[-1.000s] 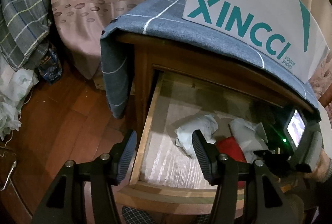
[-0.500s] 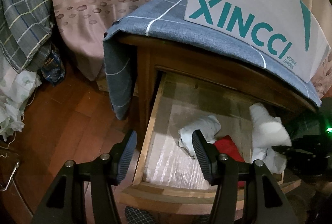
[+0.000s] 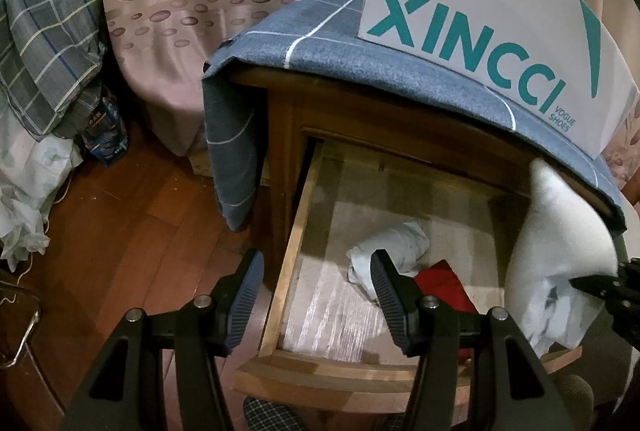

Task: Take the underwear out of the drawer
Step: 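Lift the white cloth with the right tool out of the drawer over the box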

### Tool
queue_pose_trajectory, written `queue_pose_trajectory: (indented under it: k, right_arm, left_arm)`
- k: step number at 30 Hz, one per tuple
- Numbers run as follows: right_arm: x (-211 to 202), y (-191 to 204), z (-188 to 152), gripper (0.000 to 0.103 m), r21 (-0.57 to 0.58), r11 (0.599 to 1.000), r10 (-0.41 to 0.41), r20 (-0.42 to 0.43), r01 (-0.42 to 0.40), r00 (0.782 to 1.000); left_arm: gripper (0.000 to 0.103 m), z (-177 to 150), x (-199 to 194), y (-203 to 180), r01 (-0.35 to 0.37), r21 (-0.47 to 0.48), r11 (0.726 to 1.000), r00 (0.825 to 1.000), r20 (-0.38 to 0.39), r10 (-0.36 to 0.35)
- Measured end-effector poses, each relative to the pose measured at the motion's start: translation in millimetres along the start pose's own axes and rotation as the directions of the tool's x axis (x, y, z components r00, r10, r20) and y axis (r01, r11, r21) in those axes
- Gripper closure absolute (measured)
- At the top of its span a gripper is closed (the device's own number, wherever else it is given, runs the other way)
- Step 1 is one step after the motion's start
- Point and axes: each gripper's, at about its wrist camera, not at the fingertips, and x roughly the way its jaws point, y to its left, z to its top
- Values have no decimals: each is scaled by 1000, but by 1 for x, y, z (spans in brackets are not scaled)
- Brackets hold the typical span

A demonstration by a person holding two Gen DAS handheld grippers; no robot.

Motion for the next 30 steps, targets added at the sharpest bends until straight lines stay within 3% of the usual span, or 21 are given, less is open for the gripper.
queue_pose_trajectory:
  k: [20, 30]
  right_arm:
    - [-83, 22, -2, 92, 27, 997, 62, 139, -66, 988]
    - [-126, 23, 26, 92, 28, 998, 42, 233, -50, 972]
  left_arm:
    - [46, -2, -2, -4, -38, 31, 999, 999, 15, 38]
    - [46, -3, -3, -5, -44, 44, 998, 999, 26, 43]
